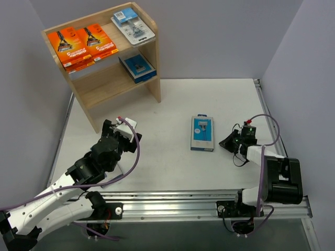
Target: Place and organize the shaving razors onto the shelf
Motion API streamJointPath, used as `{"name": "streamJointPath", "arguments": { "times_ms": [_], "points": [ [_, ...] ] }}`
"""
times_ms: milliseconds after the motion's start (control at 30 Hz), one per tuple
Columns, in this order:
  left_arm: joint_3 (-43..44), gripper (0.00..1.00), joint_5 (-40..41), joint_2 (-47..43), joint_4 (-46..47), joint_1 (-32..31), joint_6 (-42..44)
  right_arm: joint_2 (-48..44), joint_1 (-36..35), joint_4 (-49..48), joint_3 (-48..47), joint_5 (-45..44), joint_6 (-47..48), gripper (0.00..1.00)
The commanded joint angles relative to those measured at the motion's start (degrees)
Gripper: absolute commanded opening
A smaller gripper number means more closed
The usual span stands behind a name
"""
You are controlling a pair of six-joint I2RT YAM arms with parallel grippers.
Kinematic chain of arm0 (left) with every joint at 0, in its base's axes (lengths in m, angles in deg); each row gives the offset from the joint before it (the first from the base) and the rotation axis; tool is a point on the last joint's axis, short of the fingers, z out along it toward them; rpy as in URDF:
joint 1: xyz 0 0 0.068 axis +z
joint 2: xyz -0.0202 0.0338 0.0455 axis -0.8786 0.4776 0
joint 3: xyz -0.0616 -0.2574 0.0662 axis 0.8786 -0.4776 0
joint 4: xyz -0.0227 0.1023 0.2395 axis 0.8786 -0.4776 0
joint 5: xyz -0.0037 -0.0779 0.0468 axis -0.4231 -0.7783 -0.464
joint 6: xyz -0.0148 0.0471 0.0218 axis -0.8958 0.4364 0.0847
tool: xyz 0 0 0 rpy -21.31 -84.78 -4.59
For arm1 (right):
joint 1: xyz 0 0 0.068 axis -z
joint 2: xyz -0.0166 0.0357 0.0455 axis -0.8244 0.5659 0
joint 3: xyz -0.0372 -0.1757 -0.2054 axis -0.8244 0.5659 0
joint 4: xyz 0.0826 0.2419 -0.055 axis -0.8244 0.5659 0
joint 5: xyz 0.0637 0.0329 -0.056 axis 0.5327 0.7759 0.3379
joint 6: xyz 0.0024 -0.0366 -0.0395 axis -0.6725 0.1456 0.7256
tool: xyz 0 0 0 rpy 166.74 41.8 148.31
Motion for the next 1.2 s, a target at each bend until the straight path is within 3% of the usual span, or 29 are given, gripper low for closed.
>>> {"name": "streamJointPath", "arguments": {
  "times_ms": [0, 233, 400, 567, 667, 800, 1033, 1167],
  "points": [
    [-0.02, 0.94, 1.84, -1.34, 3.45, 0.34, 0.63, 1.9, -3.54, -3.97, -0.81, -1.14, -1.01, 0.07],
    [-0.46, 0.94, 2.29, -2.75, 3.62, 0.34, 1.24, 7.33, -17.51, -9.24, -3.18, -5.98, -6.27, 0.06],
    [-0.46, 0.94, 2.2, -2.92, 3.8, 0.34, 1.51, 9.81, -29.38, -14.69, -9.15, -3.09, -7.87, 0.02],
    [-0.46, 0.94, 2.37, -3.1, 3.53, 0.34, 1.6, 4.19, -26.94, -12.86, -8.54, -2.29, -6.39, 0.02],
    [-0.54, 0.94, 2.37, -3.62, 3.62, 0.34, 1.68, 2.78, -21.85, -11.53, -7.67, -0.02, -5.5, 0.04],
    [-0.72, 0.94, 2.11, -3.63, 3.62, 0.34, 1.68, 2.16, -15.95, -11.45, -7.92, 1.75, -4.45, 0.19],
    [-0.81, 0.94, 0.62, -2.57, 3.62, 0.34, 1.24, 9.7, -10.06, -11.53, -15.21, 5.61, -2.69, 0.34],
    [-0.98, 0.94, 0.7, -1.87, 3.8, 0.34, 1.33, 15.07, -8.57, -11.18, -20.31, 6.59, -2.07, 0.37]
  ]
}}
